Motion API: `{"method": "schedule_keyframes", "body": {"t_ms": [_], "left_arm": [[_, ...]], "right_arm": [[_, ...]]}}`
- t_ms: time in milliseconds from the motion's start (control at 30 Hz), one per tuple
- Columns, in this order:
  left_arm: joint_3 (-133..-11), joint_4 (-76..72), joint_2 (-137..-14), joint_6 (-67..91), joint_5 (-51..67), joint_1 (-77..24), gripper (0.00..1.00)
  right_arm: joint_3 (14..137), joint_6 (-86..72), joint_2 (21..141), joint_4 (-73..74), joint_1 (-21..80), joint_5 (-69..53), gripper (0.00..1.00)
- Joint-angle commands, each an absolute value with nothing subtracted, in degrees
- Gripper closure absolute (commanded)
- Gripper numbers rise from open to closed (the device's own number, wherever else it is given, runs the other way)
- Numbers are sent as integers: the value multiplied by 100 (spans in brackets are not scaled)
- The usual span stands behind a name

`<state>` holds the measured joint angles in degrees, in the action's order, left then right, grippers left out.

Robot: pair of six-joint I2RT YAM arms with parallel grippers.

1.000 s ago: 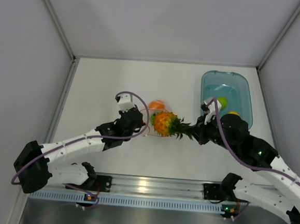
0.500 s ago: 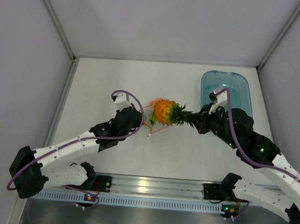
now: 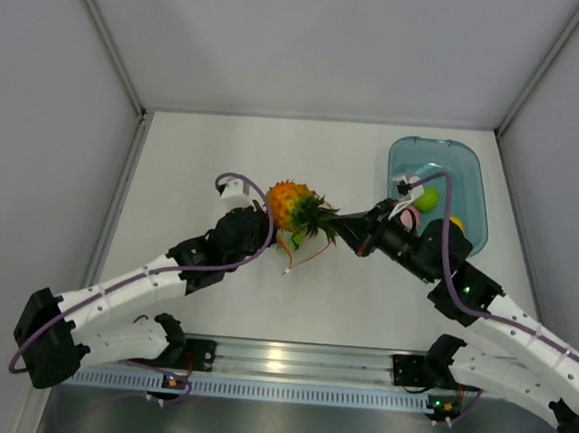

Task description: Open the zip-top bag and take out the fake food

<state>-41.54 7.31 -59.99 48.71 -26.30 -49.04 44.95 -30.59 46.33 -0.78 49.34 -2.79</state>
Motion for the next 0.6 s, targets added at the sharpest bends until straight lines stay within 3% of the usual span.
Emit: {"method": "schedule_keyframes", "body": {"t_ms": [0, 333, 567], "left_arm": [[-4087, 466, -5880, 4904, -2785, -4896, 100], [-4087, 475, -6214, 5010, -3023, -4878, 100], [-4069, 536, -6144, 4966, -2971, -4852, 100]], "right_arm": [[4780, -2989, 4316, -828, 4922, -247, 100], [5862, -2032, 4148, 1247, 4878, 1396, 100], [6854, -1257, 4789, 2206, 4378, 2513, 100]]}}
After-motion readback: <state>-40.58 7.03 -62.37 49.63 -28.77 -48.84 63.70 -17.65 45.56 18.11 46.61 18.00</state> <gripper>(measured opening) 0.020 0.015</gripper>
